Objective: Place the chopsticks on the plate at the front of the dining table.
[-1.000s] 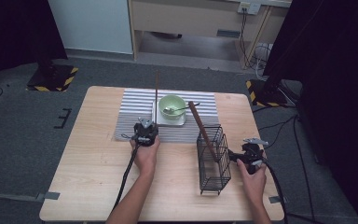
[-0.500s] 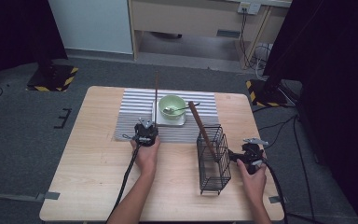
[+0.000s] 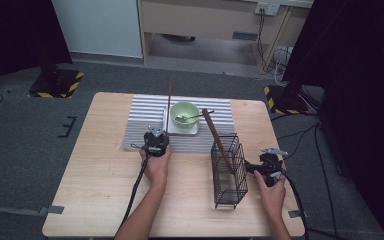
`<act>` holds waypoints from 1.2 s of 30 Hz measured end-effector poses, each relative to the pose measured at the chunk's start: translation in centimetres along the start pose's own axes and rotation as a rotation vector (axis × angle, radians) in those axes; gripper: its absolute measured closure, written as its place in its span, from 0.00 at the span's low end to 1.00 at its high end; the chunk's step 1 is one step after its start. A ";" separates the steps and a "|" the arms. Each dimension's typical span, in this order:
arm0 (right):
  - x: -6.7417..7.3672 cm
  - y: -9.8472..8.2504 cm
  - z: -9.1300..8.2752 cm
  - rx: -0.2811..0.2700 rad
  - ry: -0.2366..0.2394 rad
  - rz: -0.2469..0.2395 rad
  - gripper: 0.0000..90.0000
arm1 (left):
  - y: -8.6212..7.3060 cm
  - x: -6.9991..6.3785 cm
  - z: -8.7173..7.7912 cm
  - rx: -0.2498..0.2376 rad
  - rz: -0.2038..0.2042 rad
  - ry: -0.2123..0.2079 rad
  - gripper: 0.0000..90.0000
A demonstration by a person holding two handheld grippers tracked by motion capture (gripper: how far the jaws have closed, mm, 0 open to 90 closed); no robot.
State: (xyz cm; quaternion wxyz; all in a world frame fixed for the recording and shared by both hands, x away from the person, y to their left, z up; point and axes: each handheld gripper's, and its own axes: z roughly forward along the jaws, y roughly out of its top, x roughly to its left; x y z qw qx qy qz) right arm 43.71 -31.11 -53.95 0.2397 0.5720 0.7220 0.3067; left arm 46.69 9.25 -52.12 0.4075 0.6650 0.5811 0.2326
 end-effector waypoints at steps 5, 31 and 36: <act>0.0 0.0 0.0 0.000 0.001 -0.001 0.05 | -0.1 0.3 -0.1 0.003 -0.010 0.006 0.95; 0.0 0.0 0.0 0.000 0.001 0.000 0.05 | -0.3 1.1 0.0 0.025 -0.028 0.017 0.95; 0.0 0.0 0.0 0.000 0.000 0.001 0.05 | -0.2 1.3 0.0 0.027 -0.031 0.021 0.95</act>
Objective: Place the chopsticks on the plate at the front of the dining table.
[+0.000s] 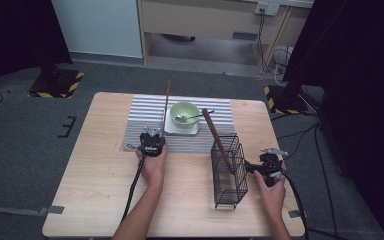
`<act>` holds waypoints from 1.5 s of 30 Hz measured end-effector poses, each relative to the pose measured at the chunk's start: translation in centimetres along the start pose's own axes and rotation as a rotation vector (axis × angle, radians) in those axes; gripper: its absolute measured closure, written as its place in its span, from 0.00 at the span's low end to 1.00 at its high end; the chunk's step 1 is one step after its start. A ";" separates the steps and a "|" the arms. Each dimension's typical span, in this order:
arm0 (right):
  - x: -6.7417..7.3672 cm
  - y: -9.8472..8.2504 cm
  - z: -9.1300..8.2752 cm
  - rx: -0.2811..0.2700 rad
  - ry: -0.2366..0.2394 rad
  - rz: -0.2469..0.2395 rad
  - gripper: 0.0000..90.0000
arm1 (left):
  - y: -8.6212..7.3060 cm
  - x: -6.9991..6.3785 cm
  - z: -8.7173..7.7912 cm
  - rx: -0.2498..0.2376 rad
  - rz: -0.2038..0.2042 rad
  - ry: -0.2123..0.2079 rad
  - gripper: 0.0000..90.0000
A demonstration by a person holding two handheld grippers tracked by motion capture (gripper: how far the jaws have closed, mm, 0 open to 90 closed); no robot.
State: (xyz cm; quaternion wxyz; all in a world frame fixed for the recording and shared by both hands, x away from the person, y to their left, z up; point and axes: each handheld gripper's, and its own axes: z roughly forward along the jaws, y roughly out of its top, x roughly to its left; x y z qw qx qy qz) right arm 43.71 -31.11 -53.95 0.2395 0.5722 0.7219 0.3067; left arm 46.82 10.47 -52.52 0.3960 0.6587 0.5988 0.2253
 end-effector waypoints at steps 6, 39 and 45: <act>0.0 0.0 0.0 0.000 0.000 -0.001 0.05 | 0.0 0.1 0.0 0.006 -0.001 0.001 0.95; 0.0 0.0 0.0 -0.002 0.000 -0.001 0.05 | -0.1 0.2 0.2 0.018 -0.010 0.006 0.95; 0.0 0.0 0.0 0.000 0.001 -0.001 0.05 | -0.1 0.3 0.2 0.021 -0.009 0.008 0.95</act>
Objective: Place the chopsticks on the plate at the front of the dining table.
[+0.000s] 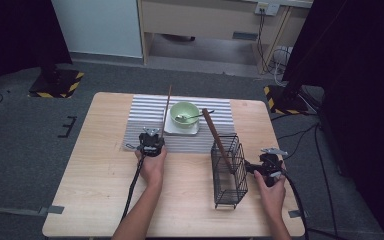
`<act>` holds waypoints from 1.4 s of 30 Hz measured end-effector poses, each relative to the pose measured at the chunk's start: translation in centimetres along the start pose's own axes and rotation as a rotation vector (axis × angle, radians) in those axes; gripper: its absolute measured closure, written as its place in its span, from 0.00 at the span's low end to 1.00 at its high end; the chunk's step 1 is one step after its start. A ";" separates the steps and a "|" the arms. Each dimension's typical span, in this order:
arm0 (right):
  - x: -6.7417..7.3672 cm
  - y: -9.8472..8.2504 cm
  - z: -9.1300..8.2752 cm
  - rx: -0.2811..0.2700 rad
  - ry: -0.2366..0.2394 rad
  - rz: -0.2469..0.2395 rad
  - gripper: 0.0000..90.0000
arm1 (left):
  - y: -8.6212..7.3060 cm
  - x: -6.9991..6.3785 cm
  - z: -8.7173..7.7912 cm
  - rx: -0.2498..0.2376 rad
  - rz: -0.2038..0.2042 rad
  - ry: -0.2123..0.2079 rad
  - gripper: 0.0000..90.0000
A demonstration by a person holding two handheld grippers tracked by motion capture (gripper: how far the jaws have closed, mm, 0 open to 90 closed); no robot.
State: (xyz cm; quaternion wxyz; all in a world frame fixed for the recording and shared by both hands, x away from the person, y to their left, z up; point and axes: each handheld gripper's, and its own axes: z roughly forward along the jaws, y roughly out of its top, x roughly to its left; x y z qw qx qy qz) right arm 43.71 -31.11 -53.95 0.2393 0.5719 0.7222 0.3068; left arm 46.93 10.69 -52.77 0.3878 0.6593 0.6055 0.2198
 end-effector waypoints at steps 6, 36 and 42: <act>0.0 0.0 0.0 -0.001 0.000 0.000 0.05 | -0.1 -0.1 0.1 0.001 -0.003 -0.002 0.95; 0.0 0.0 0.0 -0.001 0.000 0.001 0.05 | -0.1 -0.1 0.2 0.017 0.001 0.006 0.95; 0.0 0.0 0.0 0.000 0.000 -0.001 0.05 | -0.1 -0.1 0.2 0.019 0.002 0.008 0.94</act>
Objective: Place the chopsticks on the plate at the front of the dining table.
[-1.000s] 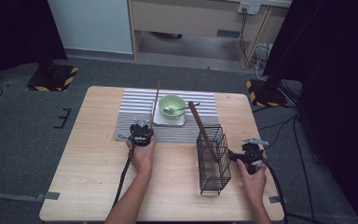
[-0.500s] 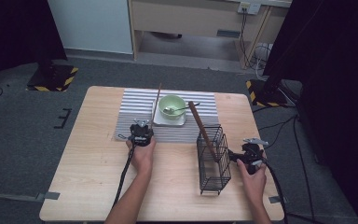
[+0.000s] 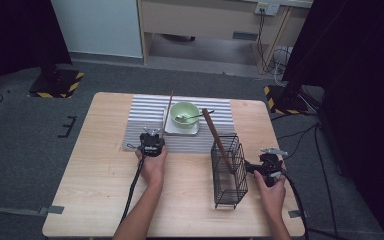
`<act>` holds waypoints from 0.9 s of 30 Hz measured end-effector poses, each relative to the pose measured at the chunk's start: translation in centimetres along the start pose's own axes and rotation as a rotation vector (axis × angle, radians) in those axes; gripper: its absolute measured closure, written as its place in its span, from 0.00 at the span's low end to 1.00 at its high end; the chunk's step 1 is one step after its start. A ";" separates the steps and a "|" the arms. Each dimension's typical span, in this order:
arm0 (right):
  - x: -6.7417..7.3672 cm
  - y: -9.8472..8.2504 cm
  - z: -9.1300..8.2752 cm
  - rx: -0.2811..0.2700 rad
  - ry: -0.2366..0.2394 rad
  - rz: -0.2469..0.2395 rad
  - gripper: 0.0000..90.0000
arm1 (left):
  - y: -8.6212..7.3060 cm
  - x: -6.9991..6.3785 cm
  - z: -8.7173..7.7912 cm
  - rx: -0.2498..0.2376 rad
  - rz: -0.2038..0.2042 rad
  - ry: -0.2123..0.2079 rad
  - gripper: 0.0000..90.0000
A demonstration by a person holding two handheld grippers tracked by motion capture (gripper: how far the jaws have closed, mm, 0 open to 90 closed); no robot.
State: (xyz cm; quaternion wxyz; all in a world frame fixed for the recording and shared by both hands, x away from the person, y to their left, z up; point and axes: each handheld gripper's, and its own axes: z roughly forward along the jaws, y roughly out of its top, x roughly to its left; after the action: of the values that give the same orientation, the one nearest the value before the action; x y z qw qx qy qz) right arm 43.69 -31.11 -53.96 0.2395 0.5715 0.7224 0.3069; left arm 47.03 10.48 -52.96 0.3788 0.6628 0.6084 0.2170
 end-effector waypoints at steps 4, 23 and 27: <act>0.0 0.0 0.0 0.000 0.000 0.000 0.05 | 0.0 0.0 0.0 0.000 -0.001 0.000 0.95; 0.0 0.0 0.0 0.000 0.000 0.000 0.05 | 0.0 0.0 0.0 0.004 0.003 0.007 0.94; 0.0 0.0 0.0 0.000 0.000 0.000 0.05 | 0.0 0.0 0.0 0.003 0.001 0.009 0.94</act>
State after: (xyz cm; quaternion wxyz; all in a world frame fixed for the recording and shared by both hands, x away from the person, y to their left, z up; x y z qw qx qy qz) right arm 43.69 -31.11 -53.96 0.2394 0.5715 0.7225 0.3068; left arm 46.99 10.53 -52.97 0.3750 0.6628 0.6099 0.2194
